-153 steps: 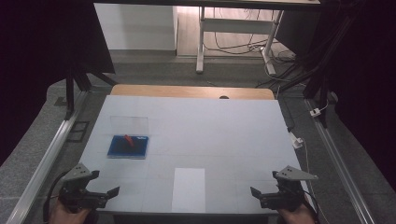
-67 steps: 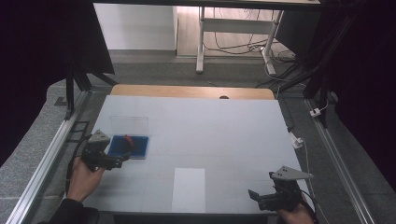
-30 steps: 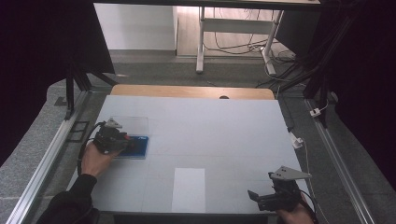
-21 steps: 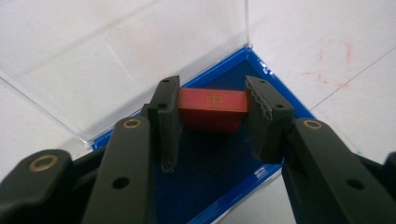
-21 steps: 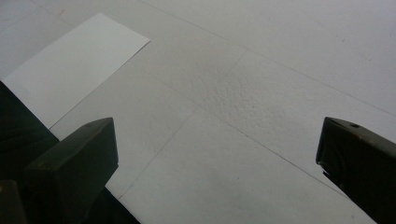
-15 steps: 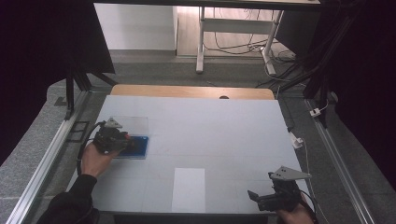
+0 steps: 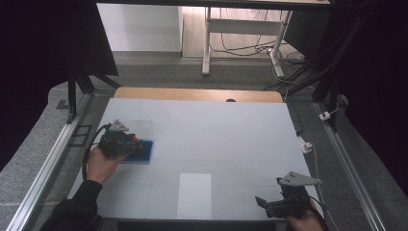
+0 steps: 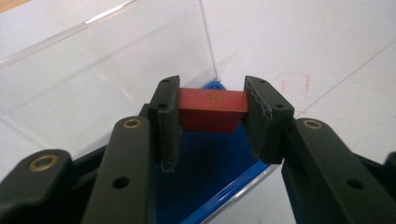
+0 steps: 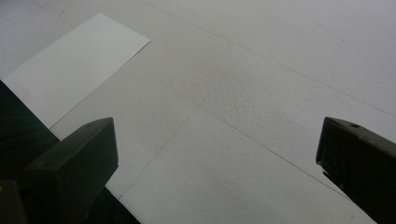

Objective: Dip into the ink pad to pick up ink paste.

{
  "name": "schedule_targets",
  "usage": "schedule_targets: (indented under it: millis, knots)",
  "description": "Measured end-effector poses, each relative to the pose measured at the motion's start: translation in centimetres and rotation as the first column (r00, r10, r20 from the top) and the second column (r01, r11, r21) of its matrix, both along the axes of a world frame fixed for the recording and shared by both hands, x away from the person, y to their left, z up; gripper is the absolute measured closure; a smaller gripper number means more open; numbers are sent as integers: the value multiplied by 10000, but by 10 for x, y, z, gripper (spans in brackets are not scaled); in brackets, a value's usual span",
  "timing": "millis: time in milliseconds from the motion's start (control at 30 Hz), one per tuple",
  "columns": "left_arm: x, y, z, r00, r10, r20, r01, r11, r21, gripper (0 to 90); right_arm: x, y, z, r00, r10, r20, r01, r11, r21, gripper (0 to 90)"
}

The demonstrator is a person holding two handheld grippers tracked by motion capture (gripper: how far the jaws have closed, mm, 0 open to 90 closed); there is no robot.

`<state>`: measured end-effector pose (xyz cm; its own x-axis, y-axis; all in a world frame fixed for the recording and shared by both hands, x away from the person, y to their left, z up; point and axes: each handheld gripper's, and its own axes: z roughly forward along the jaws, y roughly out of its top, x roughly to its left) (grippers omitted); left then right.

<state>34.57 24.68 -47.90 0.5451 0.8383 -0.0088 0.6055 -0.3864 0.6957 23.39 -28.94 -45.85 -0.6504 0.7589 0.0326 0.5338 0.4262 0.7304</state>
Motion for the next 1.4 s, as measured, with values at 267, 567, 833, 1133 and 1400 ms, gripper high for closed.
schedule_targets:
  millis: [267, 567, 833, 1133, 1400]
  knots:
    - [2, -5, -1, 9999, -113, 58, 112, 9999, 117, 580, 0, 0, 0, 10000, 21, -24, -22, 10000, -61, 0]
    - [7, -9, -6, 9998, -129, -131, 131, 9998, 145, 580, 0, 1, 0, 10000, 38, -22, -38, 10000, -72, 0]
    - [13, -12, -13, 9993, 89, -363, -82, 9998, 183, 580, 0, 1, 0, 10000, 57, -16, -57, 9999, -93, 0]
    - [18, -17, -20, 9979, 70, -638, -42, 9990, 436, 579, 0, 1, 0, 10000, 64, 4, -64, 9999, -130, 0]
    - [17, -18, -23, 9979, 200, -614, -180, 9993, 325, 584, 0, 2, 0, 10000, 80, -1, -80, 9998, -154, 0]
